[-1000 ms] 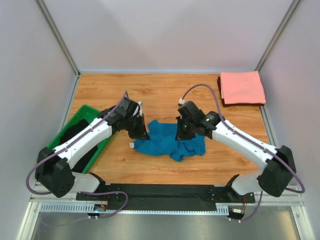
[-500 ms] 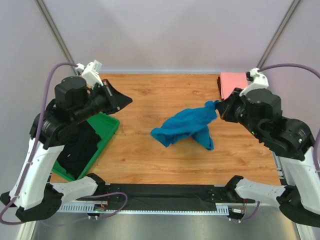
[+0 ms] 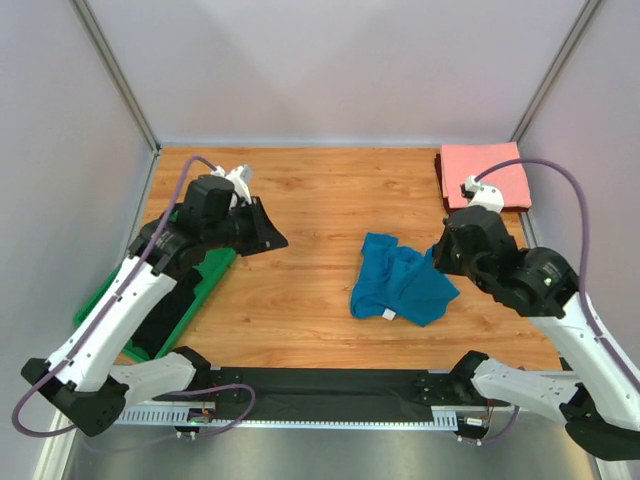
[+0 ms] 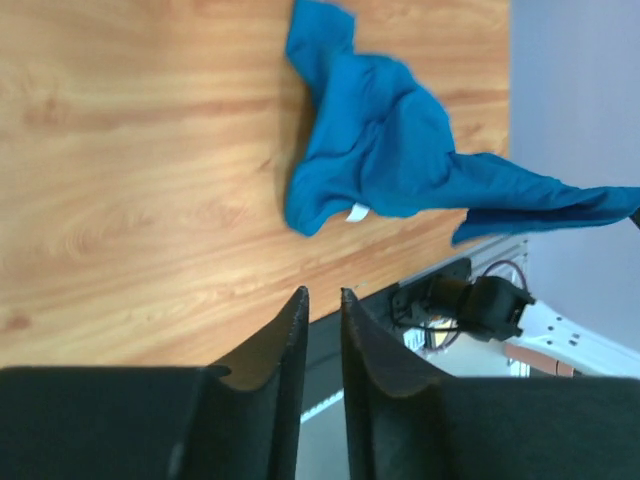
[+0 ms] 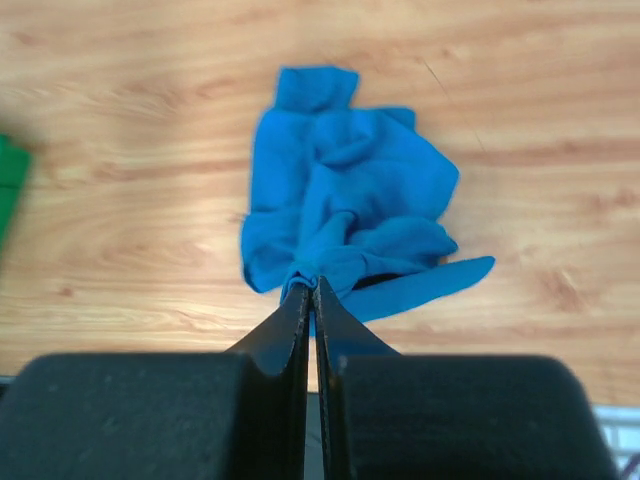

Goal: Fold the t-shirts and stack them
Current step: Move the tshirt to the center of the board, then flatten the tshirt out

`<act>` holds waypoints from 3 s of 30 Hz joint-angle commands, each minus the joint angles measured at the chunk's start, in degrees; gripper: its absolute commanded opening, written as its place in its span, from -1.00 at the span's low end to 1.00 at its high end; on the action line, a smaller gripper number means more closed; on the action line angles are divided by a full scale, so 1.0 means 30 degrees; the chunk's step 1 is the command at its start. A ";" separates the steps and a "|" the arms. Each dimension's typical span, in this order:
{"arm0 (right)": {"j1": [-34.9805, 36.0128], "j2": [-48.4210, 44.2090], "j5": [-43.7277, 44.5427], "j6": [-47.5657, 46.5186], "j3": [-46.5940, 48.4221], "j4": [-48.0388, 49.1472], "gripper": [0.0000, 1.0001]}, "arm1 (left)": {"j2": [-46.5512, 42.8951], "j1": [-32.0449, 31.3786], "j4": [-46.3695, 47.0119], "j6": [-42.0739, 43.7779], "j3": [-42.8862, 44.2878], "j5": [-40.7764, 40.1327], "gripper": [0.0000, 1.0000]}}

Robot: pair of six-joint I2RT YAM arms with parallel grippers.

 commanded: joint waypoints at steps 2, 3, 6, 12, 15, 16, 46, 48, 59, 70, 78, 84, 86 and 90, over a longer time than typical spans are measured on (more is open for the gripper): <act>-0.0017 -0.0923 0.1499 0.2174 -0.1943 -0.1481 -0.99 | -0.0108 0.0019 0.2016 -0.0434 -0.3030 0.1405 -0.29; 0.0012 -0.1041 0.1558 0.2438 -0.2061 -0.1831 -0.99 | 0.0069 0.0019 0.2458 -0.0521 -0.3645 0.1668 -0.24; 0.0012 -0.1451 0.1121 0.3171 -0.2355 -0.2389 -0.99 | 0.1239 -0.0243 0.4888 -0.1077 -0.5961 0.2723 -0.12; -0.0017 -0.2535 0.0768 0.3436 -0.3380 -0.3152 -0.99 | 0.5865 -0.2116 1.0074 -0.1782 -0.7754 0.4216 -0.02; 0.0012 -0.3004 0.0271 0.3407 -0.3673 -0.3065 -0.99 | 0.8648 -0.3318 1.1455 -0.1694 -0.6909 0.4453 0.02; 0.0012 -0.3092 0.0096 0.3436 -0.3703 -0.3036 -0.99 | 1.0105 -0.3553 1.1602 -0.1694 -0.6614 0.4541 0.02; -0.1218 0.7216 0.5191 -0.4267 1.5038 0.0539 -0.99 | 1.5341 0.0340 -0.3615 -0.1399 1.9849 0.2807 -1.00; -0.1247 0.7454 0.4784 -0.4036 1.5864 0.0217 -0.99 | 1.4489 0.0663 -0.2493 -0.1489 1.7713 0.3837 -1.00; -0.1189 -0.1701 -0.4059 0.3073 -0.1012 -0.1214 -0.99 | 0.9950 0.1016 -0.3169 0.1706 0.5710 0.3223 -1.00; -0.1189 -0.4352 -0.9418 0.5867 -0.9557 -0.1164 -0.99 | 0.6662 0.0108 0.1440 0.1177 -0.7341 0.3841 -0.99; -0.1189 -0.3914 -1.1711 0.5839 -1.0558 0.0627 -0.99 | 0.6255 0.0107 -0.1166 0.1792 -0.6115 0.0474 -0.08; -0.1218 -0.4732 -1.1243 0.6395 -1.1261 0.0157 -0.99 | 0.5406 0.0136 -0.1551 0.1968 -0.4941 0.0643 -0.03; -0.1189 -0.4821 -1.1390 0.6600 -1.1379 0.0274 -0.99 | 0.5022 0.0049 -0.1287 0.1852 -0.5116 0.1813 -0.03; -0.1189 -0.4413 -1.1887 0.6600 -1.1030 0.1502 -0.99 | 0.2745 -0.1907 0.1863 0.0946 -0.5643 0.3661 0.00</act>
